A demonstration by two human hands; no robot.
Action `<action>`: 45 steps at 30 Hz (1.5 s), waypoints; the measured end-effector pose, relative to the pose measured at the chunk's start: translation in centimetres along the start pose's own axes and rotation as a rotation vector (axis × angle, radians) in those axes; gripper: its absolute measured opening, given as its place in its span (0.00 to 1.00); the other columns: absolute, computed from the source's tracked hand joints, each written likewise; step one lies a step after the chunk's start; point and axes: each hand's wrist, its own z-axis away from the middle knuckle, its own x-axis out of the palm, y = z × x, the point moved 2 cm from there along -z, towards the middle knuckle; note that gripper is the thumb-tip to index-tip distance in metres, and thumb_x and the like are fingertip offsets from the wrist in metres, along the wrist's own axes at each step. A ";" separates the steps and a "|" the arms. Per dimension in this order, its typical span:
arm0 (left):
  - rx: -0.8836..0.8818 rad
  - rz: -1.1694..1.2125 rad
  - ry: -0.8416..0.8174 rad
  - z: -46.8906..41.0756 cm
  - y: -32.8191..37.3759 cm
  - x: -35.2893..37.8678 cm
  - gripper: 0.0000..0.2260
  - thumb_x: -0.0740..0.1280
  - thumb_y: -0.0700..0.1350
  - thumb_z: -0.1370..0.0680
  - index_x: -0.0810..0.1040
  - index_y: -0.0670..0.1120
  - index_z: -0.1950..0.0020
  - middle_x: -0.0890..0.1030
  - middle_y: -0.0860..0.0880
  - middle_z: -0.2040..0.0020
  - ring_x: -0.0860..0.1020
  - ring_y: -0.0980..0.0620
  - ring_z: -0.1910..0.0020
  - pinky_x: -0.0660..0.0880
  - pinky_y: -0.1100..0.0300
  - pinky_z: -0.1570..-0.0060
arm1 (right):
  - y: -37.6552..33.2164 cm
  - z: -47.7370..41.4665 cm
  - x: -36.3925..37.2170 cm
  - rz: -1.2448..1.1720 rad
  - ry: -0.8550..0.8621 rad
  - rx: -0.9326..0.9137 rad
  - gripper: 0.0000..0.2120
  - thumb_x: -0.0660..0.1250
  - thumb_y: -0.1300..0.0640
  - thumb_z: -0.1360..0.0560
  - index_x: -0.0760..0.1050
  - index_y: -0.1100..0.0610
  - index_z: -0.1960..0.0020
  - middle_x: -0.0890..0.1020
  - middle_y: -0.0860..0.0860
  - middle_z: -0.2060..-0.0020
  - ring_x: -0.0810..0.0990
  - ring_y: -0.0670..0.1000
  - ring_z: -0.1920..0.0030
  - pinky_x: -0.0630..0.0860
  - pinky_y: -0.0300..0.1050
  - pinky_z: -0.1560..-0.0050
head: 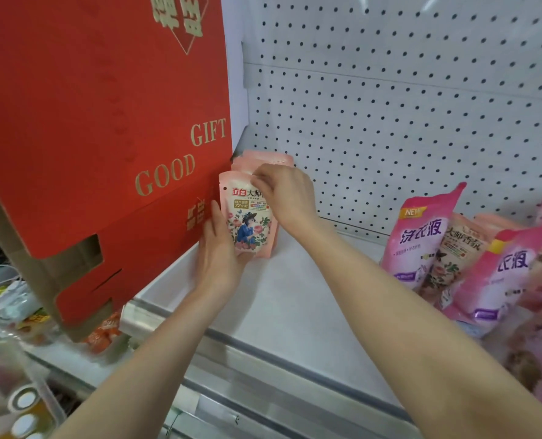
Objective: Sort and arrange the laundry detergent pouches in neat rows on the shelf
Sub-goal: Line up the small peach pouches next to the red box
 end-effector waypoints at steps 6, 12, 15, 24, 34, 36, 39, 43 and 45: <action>0.048 -0.069 -0.038 -1.7 -1.4 0.7 0.49 0.77 0.42 0.32 0.46 0.46 0.21 0.67 0.40 0.31 0.68 0.39 0.33 0.71 0.47 0.41 | 0.5 0.3 0.3 0.056 0.024 -0.062 0.11 0.64 0.54 0.20 0.80 0.56 0.41 0.84 0.53 0.50 0.75 0.57 0.46 0.73 0.52 0.49; 0.090 -0.018 -0.088 -0.8 -1.9 0.2 0.45 0.75 0.46 0.29 0.50 0.46 0.22 0.66 0.41 0.30 0.69 0.40 0.32 0.73 0.43 0.40 | 0.5 2.9 -1.5 0.208 0.080 -0.110 0.15 0.69 0.61 0.25 0.80 0.58 0.39 0.84 0.57 0.51 0.78 0.62 0.49 0.75 0.54 0.51; 0.159 0.037 -0.066 1.1 -0.8 -0.8 0.40 0.73 0.48 0.27 0.53 0.45 0.23 0.62 0.42 0.27 0.66 0.41 0.30 0.72 0.43 0.37 | 0.6 6.1 -3.6 0.265 0.156 -0.095 0.19 0.71 0.66 0.31 0.80 0.59 0.40 0.83 0.56 0.50 0.79 0.61 0.50 0.74 0.51 0.52; 0.423 0.279 -0.334 6.1 7.4 2.3 0.31 0.71 0.47 0.25 0.64 0.44 0.25 0.71 0.44 0.32 0.74 0.47 0.37 0.72 0.48 0.37 | 3.0 19.6 -11.3 0.362 0.474 0.141 0.20 0.66 0.72 0.29 0.79 0.60 0.39 0.82 0.55 0.46 0.78 0.58 0.46 0.75 0.51 0.45; 0.282 0.417 -0.550 7.4 16.8 7.1 0.22 0.72 0.50 0.27 0.71 0.46 0.37 0.80 0.45 0.42 0.78 0.42 0.43 0.74 0.54 0.51 | 3.9 20.9 -20.2 0.518 0.406 0.388 0.35 0.52 0.72 0.32 0.65 0.58 0.26 0.66 0.61 0.27 0.63 0.59 0.27 0.62 0.49 0.29; 0.265 0.402 -0.528 6.9 16.5 7.4 0.20 0.71 0.48 0.26 0.71 0.45 0.36 0.81 0.43 0.42 0.78 0.40 0.43 0.73 0.54 0.52 | 4.9 19.3 -21.9 0.603 0.240 0.402 0.39 0.56 0.79 0.34 0.65 0.58 0.26 0.64 0.61 0.25 0.60 0.61 0.25 0.64 0.54 0.30; 0.236 0.413 -0.523 6.1 15.4 7.0 0.19 0.71 0.46 0.25 0.72 0.45 0.36 0.81 0.43 0.42 0.78 0.41 0.43 0.75 0.54 0.50 | 7.3 16.5 -23.2 0.763 0.001 0.354 0.24 0.65 0.75 0.29 0.76 0.60 0.36 0.74 0.60 0.33 0.62 0.63 0.25 0.68 0.56 0.32; 0.205 0.426 -0.504 5.3 13.0 5.2 0.19 0.72 0.44 0.26 0.74 0.47 0.37 0.82 0.44 0.43 0.79 0.42 0.44 0.74 0.56 0.50 | 7.4 13.7 -23.1 0.771 -0.134 0.345 0.13 0.70 0.47 0.25 0.80 0.56 0.50 0.81 0.54 0.59 0.79 0.59 0.48 0.71 0.50 0.47; 0.182 0.452 -0.488 4.9 11.5 4.2 0.19 0.72 0.42 0.26 0.74 0.47 0.37 0.82 0.45 0.43 0.79 0.44 0.44 0.71 0.58 0.51 | 6.6 12.9 -22.3 0.702 -0.061 0.305 0.15 0.70 0.43 0.26 0.81 0.55 0.52 0.82 0.54 0.62 0.79 0.58 0.53 0.70 0.50 0.48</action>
